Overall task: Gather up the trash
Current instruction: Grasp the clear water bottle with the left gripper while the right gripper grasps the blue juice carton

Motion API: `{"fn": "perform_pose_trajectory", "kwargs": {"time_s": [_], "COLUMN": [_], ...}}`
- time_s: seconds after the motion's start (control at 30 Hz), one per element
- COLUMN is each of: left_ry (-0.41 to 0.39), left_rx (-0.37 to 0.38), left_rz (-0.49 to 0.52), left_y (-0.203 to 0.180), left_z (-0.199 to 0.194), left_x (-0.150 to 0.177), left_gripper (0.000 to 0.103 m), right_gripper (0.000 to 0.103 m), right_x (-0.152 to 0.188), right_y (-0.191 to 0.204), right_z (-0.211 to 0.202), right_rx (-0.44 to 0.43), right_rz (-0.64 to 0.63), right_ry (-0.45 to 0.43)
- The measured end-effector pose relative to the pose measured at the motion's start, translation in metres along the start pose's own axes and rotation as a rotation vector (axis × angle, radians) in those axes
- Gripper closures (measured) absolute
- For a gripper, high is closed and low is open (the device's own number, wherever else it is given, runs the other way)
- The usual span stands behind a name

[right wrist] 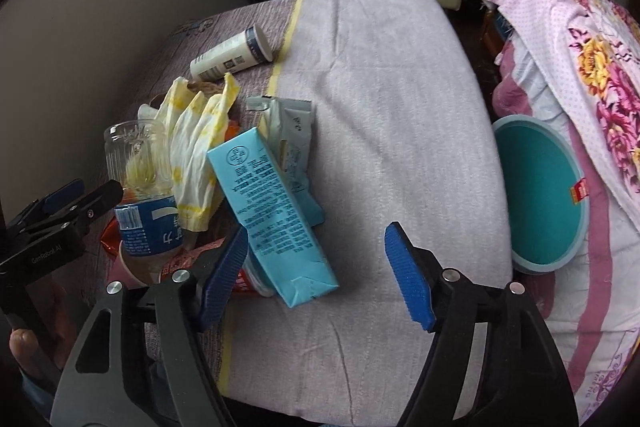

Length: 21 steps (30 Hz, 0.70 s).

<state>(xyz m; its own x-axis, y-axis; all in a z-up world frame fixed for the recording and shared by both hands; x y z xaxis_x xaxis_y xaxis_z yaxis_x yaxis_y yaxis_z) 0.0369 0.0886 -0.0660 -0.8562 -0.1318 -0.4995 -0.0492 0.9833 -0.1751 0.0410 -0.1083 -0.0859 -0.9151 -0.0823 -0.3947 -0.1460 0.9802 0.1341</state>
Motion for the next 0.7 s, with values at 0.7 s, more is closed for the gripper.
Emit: {"fn": "perform_pose_trajectory", "kwargs": {"time_s": [0.7], "left_ry": [0.088], "left_rx": [0.051], "left_rz": [0.046], "left_y": [-0.029], "left_z": [0.030], "left_x": [0.009], "left_gripper": [0.035], "right_gripper": [0.063], "right_x": [-0.007], "right_y": [-0.016], "right_z": [0.022], "right_rx": [-0.098], "right_rz": [0.056], "right_ry": [0.028]}}
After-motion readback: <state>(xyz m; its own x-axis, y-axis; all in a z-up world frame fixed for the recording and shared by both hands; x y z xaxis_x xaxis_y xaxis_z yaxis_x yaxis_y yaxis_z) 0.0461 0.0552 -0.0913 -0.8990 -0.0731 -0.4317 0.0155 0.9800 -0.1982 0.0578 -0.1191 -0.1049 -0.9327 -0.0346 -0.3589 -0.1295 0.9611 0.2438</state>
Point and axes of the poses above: each gripper's, at about its wrist camera, not at the fingertips, and z roughly the way its jaws point, y to its left, x to its underside, the point moved 5 cm from there along z, roughly the way its jaws point, and after that the axes turned 4 degrees about x, right-handed, at the moved point
